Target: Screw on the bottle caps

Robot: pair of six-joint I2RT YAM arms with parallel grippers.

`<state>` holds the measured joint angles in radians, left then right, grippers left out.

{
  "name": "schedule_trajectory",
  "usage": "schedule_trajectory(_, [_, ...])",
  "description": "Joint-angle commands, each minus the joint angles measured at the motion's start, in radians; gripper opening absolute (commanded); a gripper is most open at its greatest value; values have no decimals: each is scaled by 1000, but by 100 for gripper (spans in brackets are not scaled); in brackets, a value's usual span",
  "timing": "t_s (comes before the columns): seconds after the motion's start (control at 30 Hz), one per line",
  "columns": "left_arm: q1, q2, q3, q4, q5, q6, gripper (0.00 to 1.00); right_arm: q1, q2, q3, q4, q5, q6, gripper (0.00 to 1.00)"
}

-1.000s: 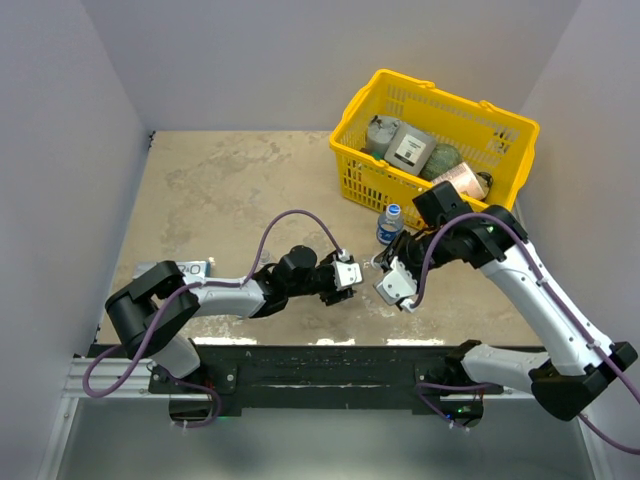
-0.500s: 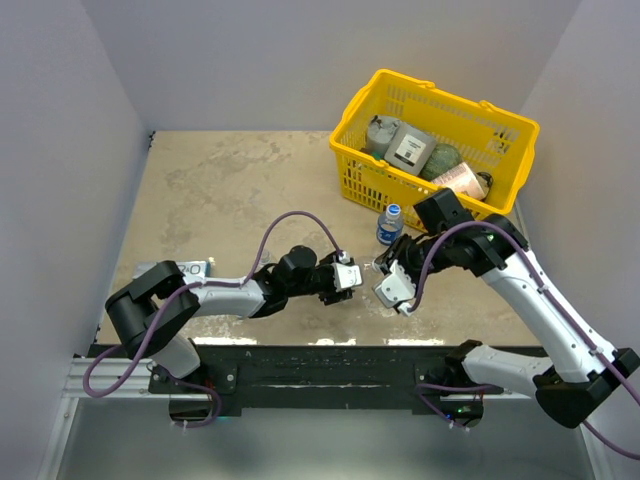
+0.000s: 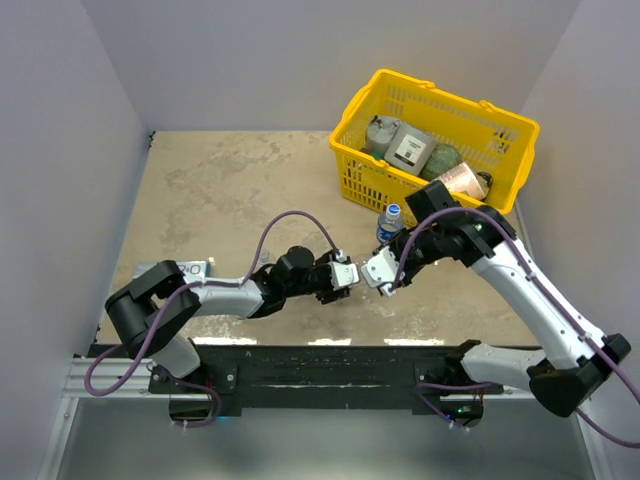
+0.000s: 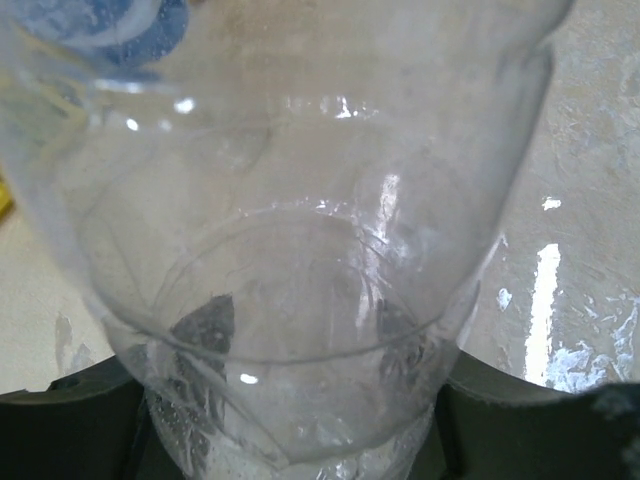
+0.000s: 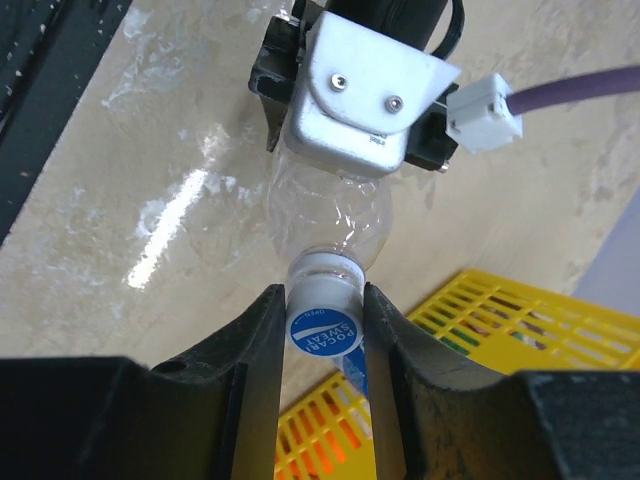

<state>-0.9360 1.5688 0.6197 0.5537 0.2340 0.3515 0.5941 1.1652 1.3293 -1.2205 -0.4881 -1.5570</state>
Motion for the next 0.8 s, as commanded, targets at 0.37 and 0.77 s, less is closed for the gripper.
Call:
schedule_trajectory(0.37, [-18,10,43,339,-211,-172,0,-97,298,222,-53,-126,718,0])
schedule_trajectory(0.77, [-37,30,100,350,-393,-178,0,-103,356,145,111,-195,1362,0])
